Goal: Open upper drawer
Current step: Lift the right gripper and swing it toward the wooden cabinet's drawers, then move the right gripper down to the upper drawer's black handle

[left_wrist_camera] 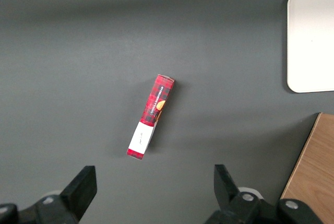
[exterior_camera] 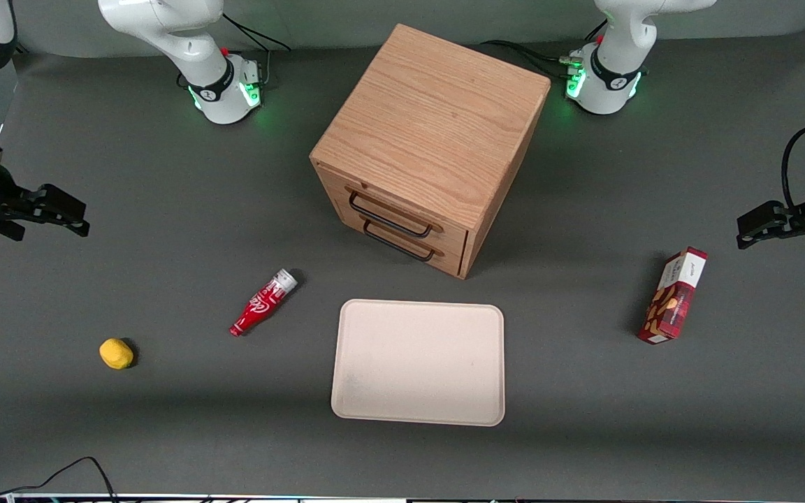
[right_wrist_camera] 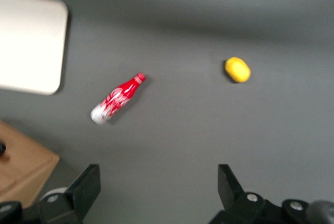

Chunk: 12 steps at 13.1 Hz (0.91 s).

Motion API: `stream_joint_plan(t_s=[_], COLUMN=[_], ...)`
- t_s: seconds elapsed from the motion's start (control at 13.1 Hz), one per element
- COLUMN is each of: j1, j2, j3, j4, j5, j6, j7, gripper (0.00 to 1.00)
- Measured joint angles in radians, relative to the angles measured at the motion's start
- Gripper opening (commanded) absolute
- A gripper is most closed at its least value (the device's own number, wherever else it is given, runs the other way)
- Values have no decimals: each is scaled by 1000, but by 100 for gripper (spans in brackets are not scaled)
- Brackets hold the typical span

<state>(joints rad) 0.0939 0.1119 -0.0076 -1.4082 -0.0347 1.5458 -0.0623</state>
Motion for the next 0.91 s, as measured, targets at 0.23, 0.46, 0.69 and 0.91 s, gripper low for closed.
stream_joint_plan(t_s=[0.23, 0.46, 0.69, 0.91], j1=[15, 28, 42, 59], j2=[1, 12, 64, 147], j3=[73, 195, 268, 345], j4=[0, -2, -1, 37], j5=[3, 28, 113, 124], j6=[-14, -17, 0, 48], j7=[-185, -357, -507, -535], gripper=[100, 100, 100, 100])
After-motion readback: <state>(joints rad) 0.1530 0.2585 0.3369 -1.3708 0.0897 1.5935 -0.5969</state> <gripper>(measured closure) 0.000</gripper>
